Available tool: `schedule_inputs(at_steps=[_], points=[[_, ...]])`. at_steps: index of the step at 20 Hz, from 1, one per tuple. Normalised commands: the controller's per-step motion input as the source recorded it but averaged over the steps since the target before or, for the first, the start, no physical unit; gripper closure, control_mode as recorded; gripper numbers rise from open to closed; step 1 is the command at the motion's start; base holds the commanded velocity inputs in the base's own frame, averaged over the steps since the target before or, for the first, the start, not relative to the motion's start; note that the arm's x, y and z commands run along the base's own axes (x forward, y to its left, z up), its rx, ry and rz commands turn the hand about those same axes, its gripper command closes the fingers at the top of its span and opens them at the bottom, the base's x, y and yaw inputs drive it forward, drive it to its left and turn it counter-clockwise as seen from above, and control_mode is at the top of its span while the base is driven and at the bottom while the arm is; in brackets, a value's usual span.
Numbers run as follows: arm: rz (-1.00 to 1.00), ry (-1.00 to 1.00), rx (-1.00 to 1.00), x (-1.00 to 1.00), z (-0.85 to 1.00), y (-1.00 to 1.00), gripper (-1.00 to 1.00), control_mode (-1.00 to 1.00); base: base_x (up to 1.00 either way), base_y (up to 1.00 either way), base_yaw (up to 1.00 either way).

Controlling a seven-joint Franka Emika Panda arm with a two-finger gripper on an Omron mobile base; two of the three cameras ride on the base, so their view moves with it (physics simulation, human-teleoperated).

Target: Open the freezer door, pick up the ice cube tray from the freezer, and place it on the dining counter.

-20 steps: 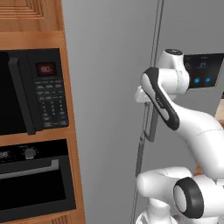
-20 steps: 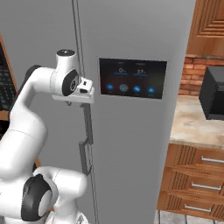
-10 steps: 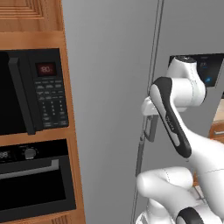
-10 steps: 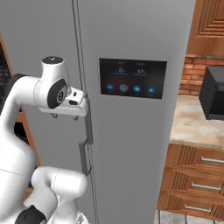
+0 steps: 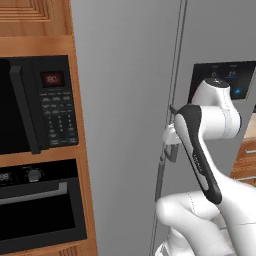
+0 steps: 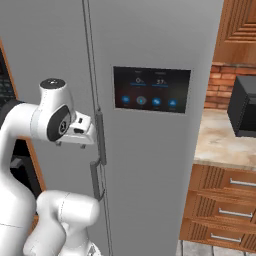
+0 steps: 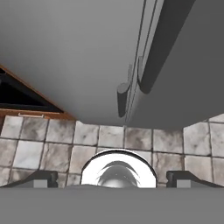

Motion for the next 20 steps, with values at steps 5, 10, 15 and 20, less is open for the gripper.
schedule_inputs(at_steps=[5,10,15,20], points=[[0.00,0.00,0.00,-0.02,-0.05,0.00,-1.00,-1.00,0.00,0.00,0.00],[0.00,0.00,0.00,0.00,0.00,0.00,-1.00,1.00,-0.28,-0.39,0.00],[0.00,0.00,0.00,0.00,0.00,0.00,-1.00,1.00,-0.23,-0.85,0.00],[0.00,0.00,0.00,0.00,0.00,0.00,-1.00,1.00,0.16,-0.39,0.00]])
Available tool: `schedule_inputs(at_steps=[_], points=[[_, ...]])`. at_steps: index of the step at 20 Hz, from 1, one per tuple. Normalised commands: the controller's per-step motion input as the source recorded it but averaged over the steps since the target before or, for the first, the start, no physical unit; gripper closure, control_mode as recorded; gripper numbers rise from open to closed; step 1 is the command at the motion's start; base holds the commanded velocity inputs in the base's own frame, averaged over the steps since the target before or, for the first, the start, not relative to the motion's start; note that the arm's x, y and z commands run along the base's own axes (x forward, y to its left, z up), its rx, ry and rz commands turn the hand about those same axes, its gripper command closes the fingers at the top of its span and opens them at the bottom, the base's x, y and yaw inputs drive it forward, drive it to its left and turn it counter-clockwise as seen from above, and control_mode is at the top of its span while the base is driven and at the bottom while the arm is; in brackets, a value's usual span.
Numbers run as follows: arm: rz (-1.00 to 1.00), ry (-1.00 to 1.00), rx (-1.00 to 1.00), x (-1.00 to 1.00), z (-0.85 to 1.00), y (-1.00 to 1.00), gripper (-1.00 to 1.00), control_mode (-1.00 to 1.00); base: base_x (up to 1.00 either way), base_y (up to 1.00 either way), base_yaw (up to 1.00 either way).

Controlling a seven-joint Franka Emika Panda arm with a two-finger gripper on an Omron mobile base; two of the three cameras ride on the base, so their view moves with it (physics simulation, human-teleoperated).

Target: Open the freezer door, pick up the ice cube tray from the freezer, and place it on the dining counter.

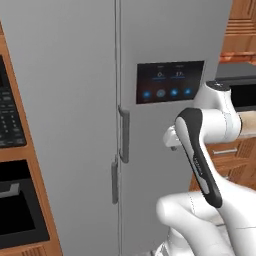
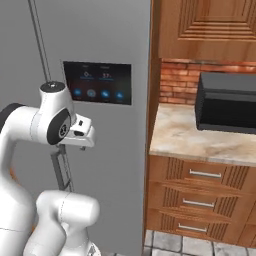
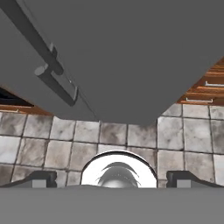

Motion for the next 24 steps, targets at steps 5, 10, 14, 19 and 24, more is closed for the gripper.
schedule_inputs(at_steps=[5,10,14,19,24], points=[[0.00,0.00,0.00,0.00,0.00,0.00,-1.00,1.00,0.38,-0.43,0.00],[0.00,0.00,0.00,0.00,0.00,0.00,-1.00,1.00,0.45,-0.47,0.00],[0.00,0.00,0.00,0.00,0.00,0.00,-1.00,1.00,0.23,-0.17,0.00],[0.00,0.00,0.00,0.00,0.00,0.00,-1.00,1.00,0.28,0.00,0.00],[0.00,0.00,0.00,-0.22,0.00,0.05,-1.00,-1.00,0.05,0.00,0.00]])
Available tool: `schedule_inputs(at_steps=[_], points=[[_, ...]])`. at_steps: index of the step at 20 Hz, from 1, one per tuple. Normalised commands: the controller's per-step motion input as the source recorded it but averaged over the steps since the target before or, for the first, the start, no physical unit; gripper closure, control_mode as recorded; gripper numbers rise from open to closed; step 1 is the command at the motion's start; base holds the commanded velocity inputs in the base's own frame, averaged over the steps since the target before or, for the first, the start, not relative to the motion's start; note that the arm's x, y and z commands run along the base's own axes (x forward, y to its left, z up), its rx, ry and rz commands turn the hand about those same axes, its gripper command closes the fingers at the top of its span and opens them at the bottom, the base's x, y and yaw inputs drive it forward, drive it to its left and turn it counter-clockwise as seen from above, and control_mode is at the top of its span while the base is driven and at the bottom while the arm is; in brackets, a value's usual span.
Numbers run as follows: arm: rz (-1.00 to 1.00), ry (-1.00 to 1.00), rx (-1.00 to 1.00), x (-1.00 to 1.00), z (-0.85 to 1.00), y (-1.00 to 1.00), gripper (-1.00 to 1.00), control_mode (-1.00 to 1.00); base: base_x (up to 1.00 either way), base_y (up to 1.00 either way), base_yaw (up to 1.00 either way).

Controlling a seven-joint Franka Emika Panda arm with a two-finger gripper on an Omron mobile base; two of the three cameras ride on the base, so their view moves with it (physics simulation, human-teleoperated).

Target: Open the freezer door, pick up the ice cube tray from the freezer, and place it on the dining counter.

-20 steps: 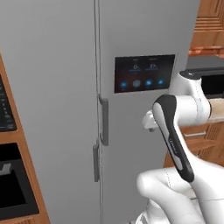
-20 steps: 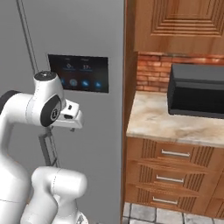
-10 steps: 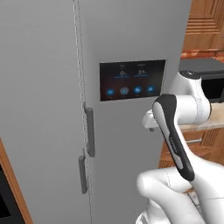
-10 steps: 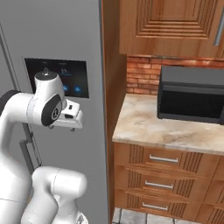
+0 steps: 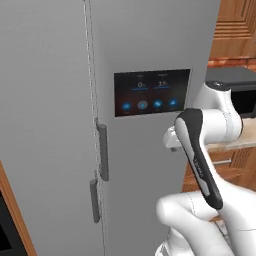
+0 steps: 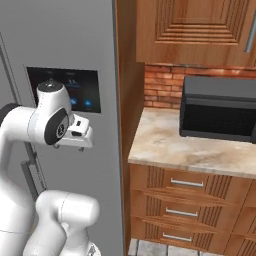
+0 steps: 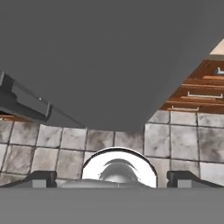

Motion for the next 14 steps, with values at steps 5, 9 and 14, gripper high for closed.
schedule_inputs(at_steps=[5,9,14], points=[[0.00,-0.02,-0.01,-0.87,-0.02,0.79,-1.00,-1.00,0.00,0.00,0.00],[0.00,0.00,-0.01,-0.36,-0.38,1.00,-1.00,-1.00,0.00,0.00,0.00],[0.00,-0.01,0.00,-0.36,-0.25,1.00,-1.00,-1.00,0.00,0.00,0.00]])
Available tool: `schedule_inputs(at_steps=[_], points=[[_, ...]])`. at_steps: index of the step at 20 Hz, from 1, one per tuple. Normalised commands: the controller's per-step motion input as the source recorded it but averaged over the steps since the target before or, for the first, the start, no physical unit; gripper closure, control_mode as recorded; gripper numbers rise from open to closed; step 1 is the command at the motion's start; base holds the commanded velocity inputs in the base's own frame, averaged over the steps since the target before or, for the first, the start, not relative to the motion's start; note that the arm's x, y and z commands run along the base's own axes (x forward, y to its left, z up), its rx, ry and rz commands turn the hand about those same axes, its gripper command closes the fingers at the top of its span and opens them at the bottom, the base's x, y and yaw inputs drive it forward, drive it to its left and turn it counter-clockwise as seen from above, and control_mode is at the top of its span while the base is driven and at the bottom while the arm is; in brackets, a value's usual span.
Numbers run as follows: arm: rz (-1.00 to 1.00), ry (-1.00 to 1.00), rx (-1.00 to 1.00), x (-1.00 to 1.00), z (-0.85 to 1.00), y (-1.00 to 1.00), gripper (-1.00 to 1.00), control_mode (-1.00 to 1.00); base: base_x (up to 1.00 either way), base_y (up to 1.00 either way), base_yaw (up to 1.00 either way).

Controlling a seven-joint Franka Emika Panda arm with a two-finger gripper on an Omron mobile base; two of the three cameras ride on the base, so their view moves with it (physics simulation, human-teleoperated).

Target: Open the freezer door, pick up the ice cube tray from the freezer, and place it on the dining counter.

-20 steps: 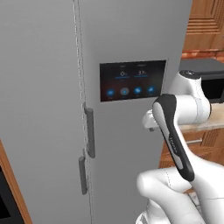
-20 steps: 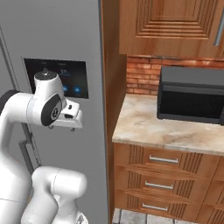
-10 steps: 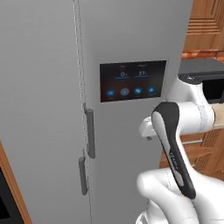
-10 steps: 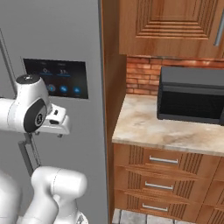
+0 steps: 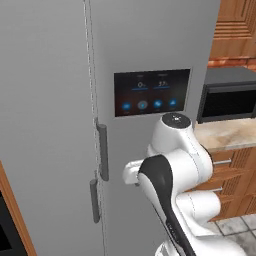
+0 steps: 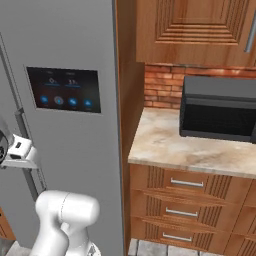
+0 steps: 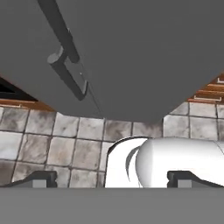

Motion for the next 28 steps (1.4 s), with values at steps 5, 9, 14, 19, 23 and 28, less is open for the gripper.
schedule_inputs(at_steps=[5,9,14,19,23,28], points=[[0.00,-0.29,0.00,-0.26,-0.26,0.96,-1.00,-1.00,0.00,0.00,0.00],[0.00,-0.43,0.00,-0.37,-0.16,0.53,-1.00,-1.00,0.00,0.00,0.00],[-0.05,-0.45,0.02,-0.04,-0.42,0.05,-1.00,-1.00,0.00,0.00,0.00],[-0.03,-0.32,0.12,0.11,-0.56,-0.04,-1.00,-1.00,0.00,0.00,0.00],[0.00,-0.22,0.10,0.41,-0.58,-0.13,-1.00,-1.00,0.00,0.00,0.00],[0.01,-0.20,0.10,0.66,-0.63,-0.08,-1.00,-1.00,0.00,0.00,0.00]])
